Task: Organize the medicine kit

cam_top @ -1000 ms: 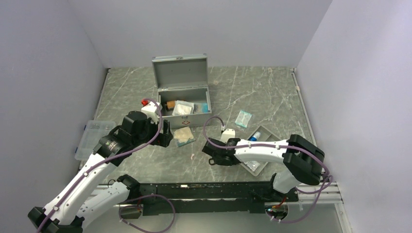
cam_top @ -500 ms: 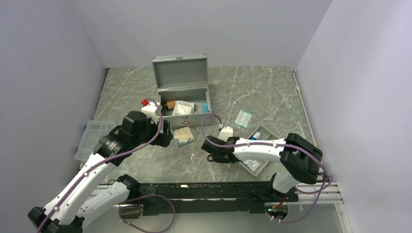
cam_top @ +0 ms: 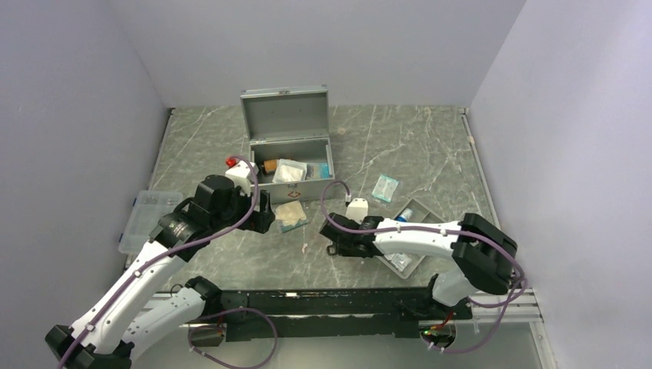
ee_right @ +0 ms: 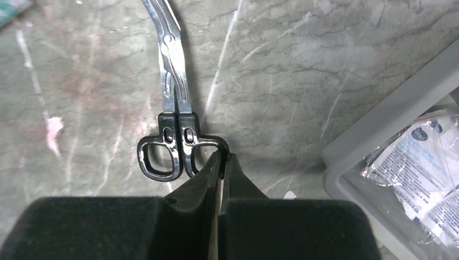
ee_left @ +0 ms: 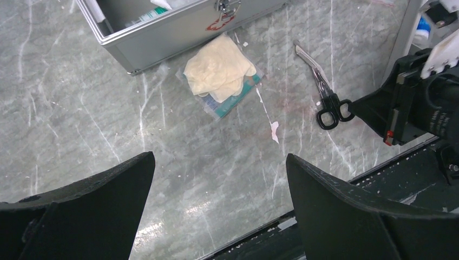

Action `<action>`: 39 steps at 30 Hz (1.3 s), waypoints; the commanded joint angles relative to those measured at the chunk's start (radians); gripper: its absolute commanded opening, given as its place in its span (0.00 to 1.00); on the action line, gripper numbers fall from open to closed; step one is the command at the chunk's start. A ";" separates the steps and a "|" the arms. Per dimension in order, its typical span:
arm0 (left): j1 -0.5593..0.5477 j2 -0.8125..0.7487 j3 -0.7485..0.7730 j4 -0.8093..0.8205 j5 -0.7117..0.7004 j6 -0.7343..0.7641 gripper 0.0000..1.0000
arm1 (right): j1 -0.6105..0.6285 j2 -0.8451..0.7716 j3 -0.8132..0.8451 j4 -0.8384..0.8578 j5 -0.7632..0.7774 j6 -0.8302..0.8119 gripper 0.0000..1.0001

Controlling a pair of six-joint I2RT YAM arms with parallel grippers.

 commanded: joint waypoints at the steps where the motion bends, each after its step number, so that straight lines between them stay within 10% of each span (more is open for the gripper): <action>1: 0.005 0.027 0.038 0.024 0.063 -0.022 0.99 | 0.001 -0.108 -0.003 0.024 0.011 -0.027 0.00; 23: -0.032 0.254 -0.016 0.262 0.477 -0.213 0.99 | 0.008 -0.324 -0.110 0.113 -0.007 -0.112 0.00; 30: -0.056 0.271 -0.038 0.259 0.449 -0.226 0.99 | 0.009 -0.249 -0.132 0.192 -0.104 -0.071 0.50; 39: -0.055 0.186 -0.034 0.160 0.319 -0.206 0.99 | 0.043 -0.122 -0.081 0.217 -0.164 -0.027 0.52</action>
